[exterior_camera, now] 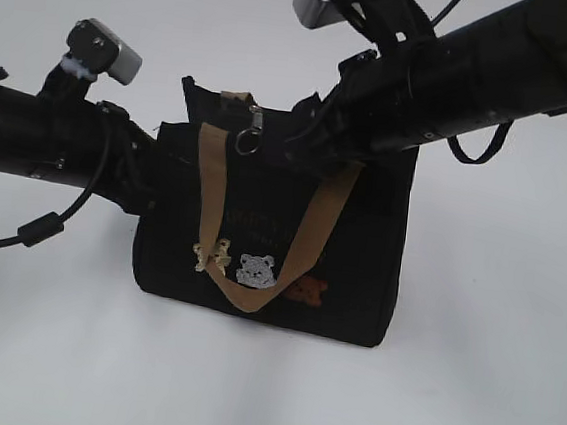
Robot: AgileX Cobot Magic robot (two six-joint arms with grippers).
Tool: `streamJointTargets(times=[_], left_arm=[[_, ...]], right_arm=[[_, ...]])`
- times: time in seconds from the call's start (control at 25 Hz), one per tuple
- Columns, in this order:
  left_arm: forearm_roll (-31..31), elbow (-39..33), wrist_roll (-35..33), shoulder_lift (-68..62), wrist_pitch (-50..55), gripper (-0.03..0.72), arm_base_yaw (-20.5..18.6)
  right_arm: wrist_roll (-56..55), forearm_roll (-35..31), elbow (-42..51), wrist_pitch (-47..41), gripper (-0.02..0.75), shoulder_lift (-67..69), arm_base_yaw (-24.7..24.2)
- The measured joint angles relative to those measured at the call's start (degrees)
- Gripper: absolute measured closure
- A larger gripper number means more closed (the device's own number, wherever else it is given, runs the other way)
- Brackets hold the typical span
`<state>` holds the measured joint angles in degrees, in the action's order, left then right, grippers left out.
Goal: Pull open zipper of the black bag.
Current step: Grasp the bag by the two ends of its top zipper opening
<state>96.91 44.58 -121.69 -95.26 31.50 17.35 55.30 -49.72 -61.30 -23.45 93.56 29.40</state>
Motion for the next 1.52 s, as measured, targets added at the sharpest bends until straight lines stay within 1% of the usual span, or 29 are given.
streamJointTargets(times=[0.16,0.4,0.48,0.56,0.64,0.72,0.88,1.04,1.16,1.4,1.52], left_arm=[[0.00,0.00,0.00,0.00,0.00,0.623,0.00],[0.00,0.00,0.00,0.00,0.00,0.623,0.00],[0.00,0.00,0.00,0.00,0.00,0.623,0.00],[0.00,0.00,0.00,0.00,0.00,0.623,0.00],[0.00,0.00,0.00,0.00,0.00,0.623,0.00],[0.00,0.00,0.00,0.00,0.00,0.623,0.00],[0.00,0.00,0.00,0.00,0.00,0.623,0.00],[0.00,0.00,0.00,0.00,0.00,0.623,0.00],[0.00,0.00,0.00,0.00,-0.11,0.623,0.00],[0.19,0.00,0.00,0.00,-0.55,0.623,0.00],[0.24,0.00,0.00,0.00,-0.59,0.623,0.00]], right_arm=[[-2.63,-0.74,-0.28,-0.05,0.340,0.21,0.05],[-3.10,-6.48,-2.63,-0.83,0.347,1.40,0.05],[-4.17,-9.98,-4.08,-2.43,0.347,2.70,0.05],[-7.79,-12.53,-5.47,-3.90,0.347,4.45,0.06],[-12.29,-13.64,-6.30,-4.36,0.347,5.69,0.11],[-16.34,-13.27,-6.49,-4.36,0.347,6.12,0.05],[-23.63,-9.10,-6.55,-5.35,0.347,6.17,-1.28],[-26.16,-6.82,-6.57,-5.56,0.347,6.22,-2.08],[-26.35,-7.17,-7.31,-5.44,0.347,7.28,-2.15],[-26.06,-10.21,-11.82,-6.65,0.351,12.16,-2.36],[-25.99,-10.35,-13.23,-7.67,0.400,13.44,-2.36]])
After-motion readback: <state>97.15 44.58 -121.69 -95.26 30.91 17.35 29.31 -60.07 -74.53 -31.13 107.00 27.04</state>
